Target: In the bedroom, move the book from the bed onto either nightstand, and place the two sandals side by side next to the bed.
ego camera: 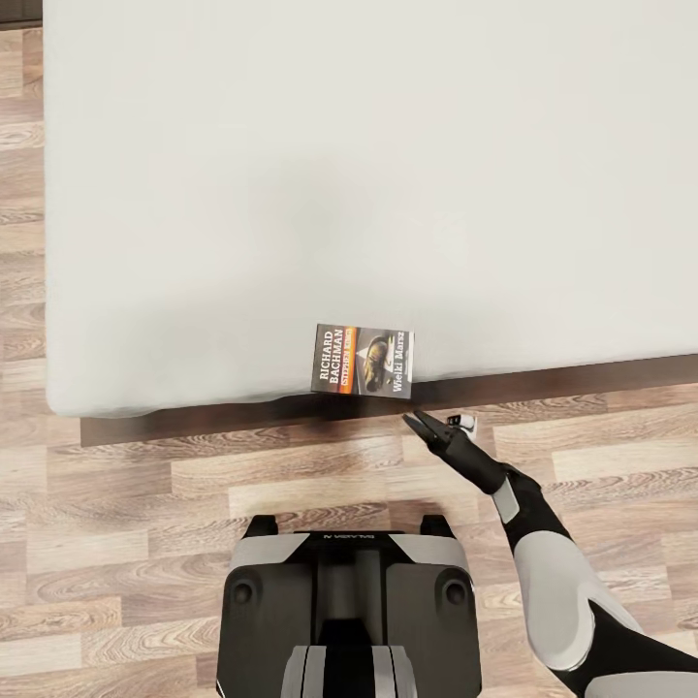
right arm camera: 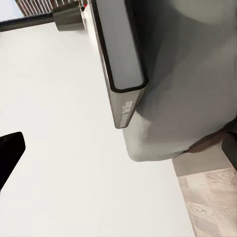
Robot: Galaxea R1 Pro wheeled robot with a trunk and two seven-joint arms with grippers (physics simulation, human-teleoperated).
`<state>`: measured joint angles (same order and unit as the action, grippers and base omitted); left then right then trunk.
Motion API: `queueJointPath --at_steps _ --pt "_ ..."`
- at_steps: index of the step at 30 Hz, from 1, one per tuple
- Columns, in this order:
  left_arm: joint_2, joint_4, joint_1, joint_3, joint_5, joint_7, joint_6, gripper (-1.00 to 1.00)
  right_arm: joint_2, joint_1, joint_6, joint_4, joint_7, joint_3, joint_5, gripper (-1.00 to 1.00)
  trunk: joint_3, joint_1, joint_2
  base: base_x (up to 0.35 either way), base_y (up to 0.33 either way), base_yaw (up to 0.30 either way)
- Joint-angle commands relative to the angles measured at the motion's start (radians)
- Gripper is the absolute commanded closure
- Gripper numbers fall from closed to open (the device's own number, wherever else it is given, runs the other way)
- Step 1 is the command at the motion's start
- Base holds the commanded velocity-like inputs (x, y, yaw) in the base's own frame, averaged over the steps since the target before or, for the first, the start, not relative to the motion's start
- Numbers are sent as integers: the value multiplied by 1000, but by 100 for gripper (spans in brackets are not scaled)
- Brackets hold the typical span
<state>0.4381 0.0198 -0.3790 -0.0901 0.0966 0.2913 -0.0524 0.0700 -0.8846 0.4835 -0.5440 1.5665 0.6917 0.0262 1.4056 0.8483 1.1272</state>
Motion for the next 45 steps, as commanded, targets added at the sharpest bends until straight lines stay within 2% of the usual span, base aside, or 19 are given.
queueJointPath --at_steps 1,5,13,18,25,45 --pt "0 -1 0 -9 10 2 -4 -100 0 -1 11 0 4 9 2 -100 0 0 0 0 0 0" --pt "-1 0 0 -10 10 2 -3 -100 -2 -1 10 0 4 17 -13 -100 0 0 0 0 0 0" --pt "-1 0 0 -11 9 2 -3 -100 -7 -2 14 -2 4 22 -82 -100 0 0 0 0 0 0" --pt "-1 0 0 -11 9 2 -3 -100 -8 -3 15 -1 -1 23 -102 -100 0 0 0 0 0 0" --pt "-1 -1 0 -10 9 2 -3 -100 -8 -2 15 0 -39 23 -110 -100 0 0 0 0 0 0" --pt "-1 -1 0 -10 9 2 -3 -100 -23 -2 14 2 -48 22 -112 -100 0 0 0 0 0 0"
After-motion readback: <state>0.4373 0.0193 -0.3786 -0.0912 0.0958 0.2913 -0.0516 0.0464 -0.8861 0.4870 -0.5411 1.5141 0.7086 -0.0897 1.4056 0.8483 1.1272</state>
